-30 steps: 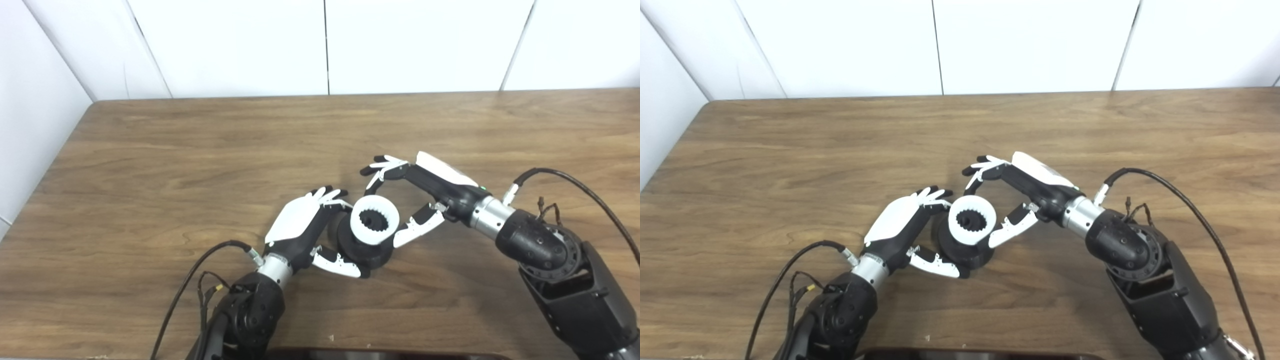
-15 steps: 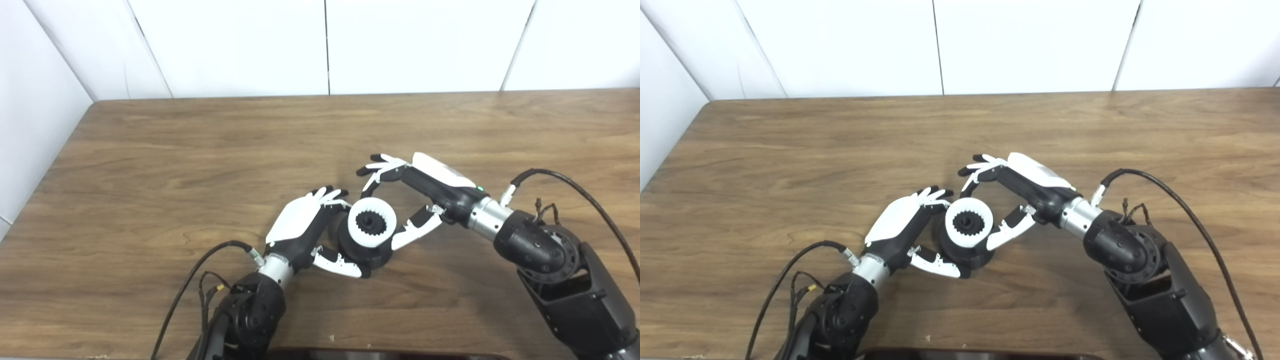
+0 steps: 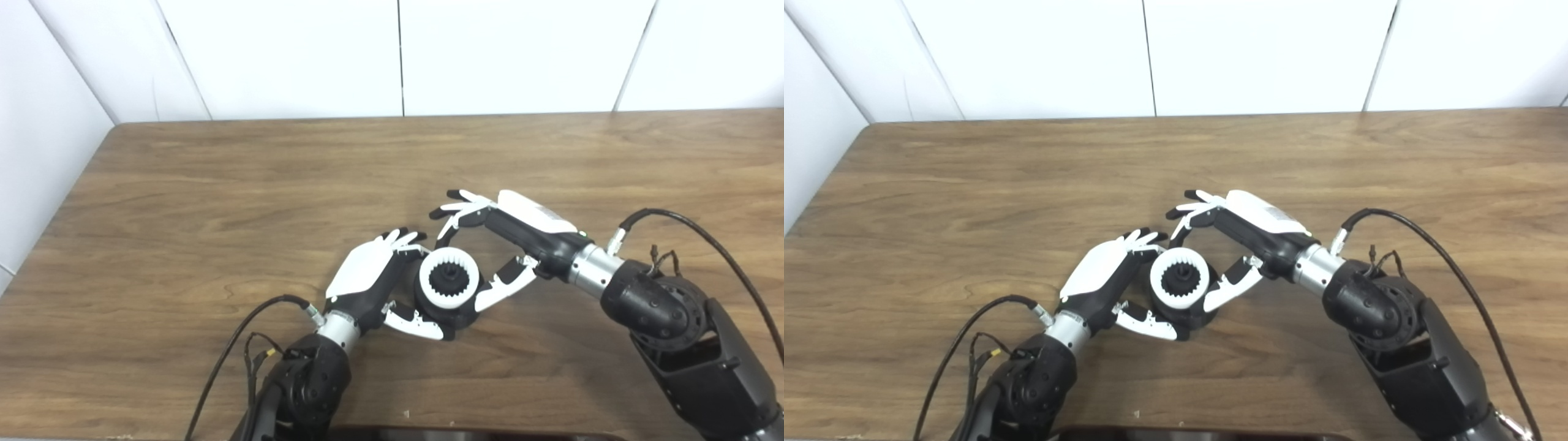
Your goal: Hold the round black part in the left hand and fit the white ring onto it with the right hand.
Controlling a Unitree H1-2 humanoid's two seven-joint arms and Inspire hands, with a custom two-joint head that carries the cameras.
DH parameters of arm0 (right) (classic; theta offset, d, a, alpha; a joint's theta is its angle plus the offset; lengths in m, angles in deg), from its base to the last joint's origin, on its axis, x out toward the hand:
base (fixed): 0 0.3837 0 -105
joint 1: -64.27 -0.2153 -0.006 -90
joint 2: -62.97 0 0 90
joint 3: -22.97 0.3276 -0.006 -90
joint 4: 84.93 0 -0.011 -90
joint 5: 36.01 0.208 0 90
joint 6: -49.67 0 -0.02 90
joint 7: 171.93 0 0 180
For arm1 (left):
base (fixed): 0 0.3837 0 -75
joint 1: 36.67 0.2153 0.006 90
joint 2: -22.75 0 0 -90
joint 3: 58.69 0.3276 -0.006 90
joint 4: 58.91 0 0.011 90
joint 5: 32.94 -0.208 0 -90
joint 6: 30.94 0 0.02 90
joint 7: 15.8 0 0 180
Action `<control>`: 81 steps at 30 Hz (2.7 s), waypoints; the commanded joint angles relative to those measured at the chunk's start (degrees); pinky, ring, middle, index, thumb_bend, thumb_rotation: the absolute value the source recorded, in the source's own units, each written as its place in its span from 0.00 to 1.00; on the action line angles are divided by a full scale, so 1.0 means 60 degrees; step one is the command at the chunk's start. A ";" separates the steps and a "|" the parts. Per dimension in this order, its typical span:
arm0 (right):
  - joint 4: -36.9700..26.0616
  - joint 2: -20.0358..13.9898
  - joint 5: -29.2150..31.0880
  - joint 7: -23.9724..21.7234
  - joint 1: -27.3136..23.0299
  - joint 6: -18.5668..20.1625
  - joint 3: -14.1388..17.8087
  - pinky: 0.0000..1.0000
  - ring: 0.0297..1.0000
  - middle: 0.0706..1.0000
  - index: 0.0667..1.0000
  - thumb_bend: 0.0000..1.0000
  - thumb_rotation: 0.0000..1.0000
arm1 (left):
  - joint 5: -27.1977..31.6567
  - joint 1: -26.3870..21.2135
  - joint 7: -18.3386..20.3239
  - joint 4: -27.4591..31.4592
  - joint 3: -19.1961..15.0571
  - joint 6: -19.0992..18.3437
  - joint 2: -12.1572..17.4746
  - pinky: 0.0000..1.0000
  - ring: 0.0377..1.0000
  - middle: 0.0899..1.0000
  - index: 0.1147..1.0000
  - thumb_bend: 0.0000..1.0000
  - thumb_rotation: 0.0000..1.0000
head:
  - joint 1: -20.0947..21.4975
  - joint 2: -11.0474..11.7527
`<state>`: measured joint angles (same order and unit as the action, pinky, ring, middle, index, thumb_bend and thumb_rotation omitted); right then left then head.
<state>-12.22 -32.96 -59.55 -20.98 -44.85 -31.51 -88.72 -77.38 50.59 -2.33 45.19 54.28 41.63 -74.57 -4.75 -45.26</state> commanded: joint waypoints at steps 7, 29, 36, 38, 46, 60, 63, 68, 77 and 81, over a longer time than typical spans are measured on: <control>0.0294 0.0020 0.0119 0.0042 -0.0140 -0.0283 0.0042 1.00 0.99 0.86 0.45 0.52 0.16 | -0.0225 -0.0015 0.0087 -0.0007 0.0100 -0.0138 0.0012 1.00 1.00 0.93 0.59 0.86 0.26 | -0.0020 -0.0017; 0.0427 0.0037 0.0465 0.0167 -0.0264 -0.0180 0.0528 1.00 0.97 0.85 0.46 0.52 0.16 | -0.0177 0.0055 -0.0010 -0.0076 0.0072 -0.0119 -0.0046 1.00 1.00 0.93 0.59 0.86 0.25 | -0.0045 -0.0024; 0.0446 0.0038 0.0461 0.0156 -0.0227 -0.0121 0.0611 1.00 0.97 0.85 0.45 0.52 0.16 | -0.0195 0.0081 -0.0017 -0.0039 0.0074 -0.0127 -0.0042 1.00 1.00 0.93 0.59 0.86 0.25 | -0.0060 -0.0039; 0.0460 0.0037 0.0464 0.0151 -0.0208 -0.0147 0.0605 1.00 0.97 0.85 0.45 0.52 0.16 | -0.0193 0.0083 -0.0024 -0.0040 0.0073 -0.0122 -0.0041 1.00 1.00 0.93 0.59 0.86 0.26 | -0.0051 -0.0050; 0.0612 0.0078 0.0363 0.0199 -0.0130 -0.0331 0.0481 1.00 0.97 0.86 0.46 0.52 0.16 | -0.0192 0.0058 0.0034 0.0008 0.0065 -0.0136 -0.0003 1.00 1.00 0.93 0.59 0.86 0.26 | -0.0053 -0.0061; 0.0633 0.0117 0.0071 0.0252 -0.0045 -0.0414 0.0301 1.00 0.97 0.85 0.46 0.52 0.16 | -0.0256 -0.0030 0.0090 0.0041 0.0072 -0.0157 0.0024 1.00 1.00 0.93 0.59 0.86 0.26 | -0.0039 -0.0097; 0.0654 0.0091 0.0026 0.0272 0.0006 -0.0524 0.0264 1.00 0.97 0.86 0.46 0.52 0.16 | -0.0227 -0.0038 0.0087 0.0035 0.0061 -0.0138 0.0018 1.00 1.00 0.93 0.59 0.86 0.26 | -0.0039 -0.0097; 0.0495 0.0072 -0.0127 0.0272 0.0008 -0.0504 0.0190 1.00 0.98 0.86 0.46 0.52 0.16 | -0.0245 -0.0041 0.0102 0.0037 0.0075 -0.0142 0.0024 1.00 1.00 0.93 0.59 0.86 0.26 | -0.0022 -0.0140; 0.0547 0.0025 -0.0193 0.0094 -0.0026 -0.0348 0.0069 1.00 0.98 0.86 0.46 0.52 0.16 | -0.0246 -0.0019 0.0101 0.0077 0.0058 -0.0189 -0.0013 1.00 1.00 0.93 0.59 0.86 0.26 | -0.0028 -0.0160; 0.0616 -0.0032 -0.0213 -0.0021 -0.0018 -0.0254 -0.0026 1.00 0.98 0.87 0.60 0.83 0.30 | -0.0258 -0.0004 0.0065 0.0028 0.0061 -0.0171 -0.0013 1.00 1.00 0.93 0.59 0.86 0.26 | -0.0046 -0.0111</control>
<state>-7.95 -32.59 -60.51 -20.06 -43.89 -32.31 -88.25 -77.62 50.73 -2.39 45.24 54.34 41.51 -74.92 -5.01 -45.88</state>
